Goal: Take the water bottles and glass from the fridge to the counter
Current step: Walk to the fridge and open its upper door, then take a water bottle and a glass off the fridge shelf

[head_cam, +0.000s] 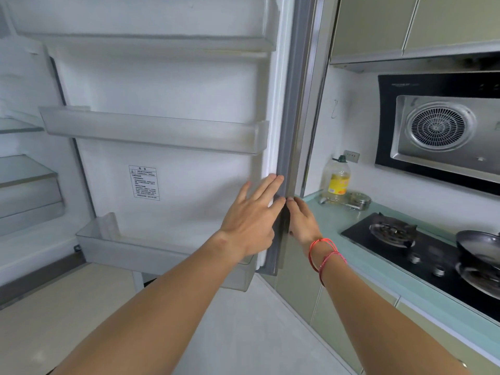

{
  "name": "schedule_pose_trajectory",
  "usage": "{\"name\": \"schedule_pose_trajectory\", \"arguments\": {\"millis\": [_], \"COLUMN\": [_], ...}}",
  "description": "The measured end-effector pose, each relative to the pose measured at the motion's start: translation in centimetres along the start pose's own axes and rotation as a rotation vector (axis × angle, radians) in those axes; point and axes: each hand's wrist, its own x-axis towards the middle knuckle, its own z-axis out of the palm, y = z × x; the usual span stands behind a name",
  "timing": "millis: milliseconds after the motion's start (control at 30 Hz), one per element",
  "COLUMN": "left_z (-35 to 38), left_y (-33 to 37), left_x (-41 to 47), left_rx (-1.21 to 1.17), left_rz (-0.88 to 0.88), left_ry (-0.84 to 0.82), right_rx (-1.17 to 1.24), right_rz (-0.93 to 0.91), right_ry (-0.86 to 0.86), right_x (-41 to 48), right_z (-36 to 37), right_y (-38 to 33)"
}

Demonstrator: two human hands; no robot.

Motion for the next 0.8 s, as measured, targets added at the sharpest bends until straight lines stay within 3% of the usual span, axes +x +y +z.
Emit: {"name": "schedule_pose_trajectory", "arguments": {"millis": [233,533,800], "left_z": [-1.5,-4.7,-11.5], "left_y": [-0.7,-5.6,-12.3], "left_x": [-2.1,-10.3,-20.8], "left_rx": [-0.051,0.012,0.112], "left_rz": [0.048,-0.156,-0.406], "left_ry": [0.085,0.122,0.135], "right_rx": [-0.059,-0.303,-0.430], "right_rz": [-0.160,-0.424,-0.642], "right_ry": [0.127,0.190,0.008], "right_x": [-2.6,-11.1,-16.7], "right_z": [0.7,6.5,15.8], "right_y": [-1.6,-4.0,-7.8]}}
